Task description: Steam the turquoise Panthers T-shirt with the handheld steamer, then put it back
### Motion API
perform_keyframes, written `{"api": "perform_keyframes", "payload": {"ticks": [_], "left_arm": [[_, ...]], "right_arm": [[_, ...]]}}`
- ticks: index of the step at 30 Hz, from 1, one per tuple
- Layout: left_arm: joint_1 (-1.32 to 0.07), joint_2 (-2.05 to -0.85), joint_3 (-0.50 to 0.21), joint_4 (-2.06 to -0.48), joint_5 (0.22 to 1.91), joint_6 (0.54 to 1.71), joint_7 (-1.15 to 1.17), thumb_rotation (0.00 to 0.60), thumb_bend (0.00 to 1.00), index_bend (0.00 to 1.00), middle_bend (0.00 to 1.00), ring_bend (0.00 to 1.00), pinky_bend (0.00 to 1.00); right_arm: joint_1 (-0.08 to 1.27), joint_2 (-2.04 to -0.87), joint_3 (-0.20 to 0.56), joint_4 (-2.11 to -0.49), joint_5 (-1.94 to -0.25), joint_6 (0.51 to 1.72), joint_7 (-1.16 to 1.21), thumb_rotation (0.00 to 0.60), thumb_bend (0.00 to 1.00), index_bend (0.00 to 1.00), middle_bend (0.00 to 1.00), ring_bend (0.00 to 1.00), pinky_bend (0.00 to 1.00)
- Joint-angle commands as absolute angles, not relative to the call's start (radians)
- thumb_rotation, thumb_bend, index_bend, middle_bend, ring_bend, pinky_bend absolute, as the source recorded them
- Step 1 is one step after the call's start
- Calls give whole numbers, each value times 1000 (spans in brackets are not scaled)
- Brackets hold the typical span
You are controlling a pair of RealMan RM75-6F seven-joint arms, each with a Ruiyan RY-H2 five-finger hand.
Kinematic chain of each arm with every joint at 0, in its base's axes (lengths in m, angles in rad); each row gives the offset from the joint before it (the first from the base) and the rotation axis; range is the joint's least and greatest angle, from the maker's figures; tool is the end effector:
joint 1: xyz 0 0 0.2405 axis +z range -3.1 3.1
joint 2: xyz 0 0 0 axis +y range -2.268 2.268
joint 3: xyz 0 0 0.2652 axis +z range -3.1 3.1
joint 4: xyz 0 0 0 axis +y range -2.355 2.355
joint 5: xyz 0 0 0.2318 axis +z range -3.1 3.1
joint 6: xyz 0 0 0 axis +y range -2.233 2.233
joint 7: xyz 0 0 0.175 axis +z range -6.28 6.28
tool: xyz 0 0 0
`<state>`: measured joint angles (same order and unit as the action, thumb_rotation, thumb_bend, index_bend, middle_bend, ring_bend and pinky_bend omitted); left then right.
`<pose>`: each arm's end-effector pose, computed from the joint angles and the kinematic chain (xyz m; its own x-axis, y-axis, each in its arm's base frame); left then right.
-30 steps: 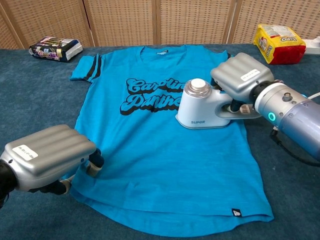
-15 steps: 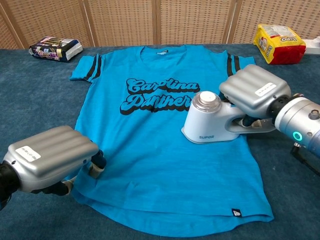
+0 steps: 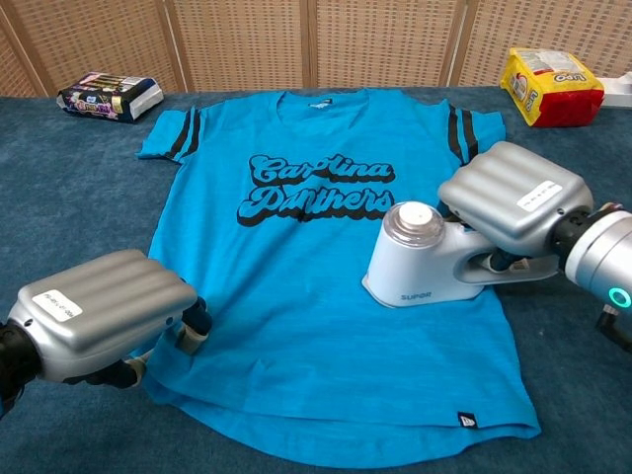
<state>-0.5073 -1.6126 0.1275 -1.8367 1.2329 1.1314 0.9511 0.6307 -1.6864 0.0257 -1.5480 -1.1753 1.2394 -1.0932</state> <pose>-0.1408 0.2028 -0.0948 0.7198 0.2707 0.6393 0.6485 -0.5908 -0.4800 -0.1484 -0.3065 -0.0795 0.8558 0.0438 0.5155 -0.4538 -0.4151 0.7885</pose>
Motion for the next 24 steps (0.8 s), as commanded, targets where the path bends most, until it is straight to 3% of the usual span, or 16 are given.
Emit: {"api": "perform_keyframes", "payload": {"ticks": [1,10,24], "left_arm": [[-507,-1612,128,-1837,1234,1132,950,599,482,659,505,451,577],[-505,-1610,129,-1843,1238,1138,952,600,482,659,505,451,576],[-500,-1601,130,-1847,1241,1143,947,598,482,659,505,451,576]], "right_arm": [[630,-1687,27,-1553,-1179,1239,-1097,600,252,783,774,802,733],[656,-1727,62,-1544,-1178,1223,-1126,600,251,783,773,802,733],[676,-1746,180,-1409,-1098,1222,-1060,600,251,783,774,802,732]]}}
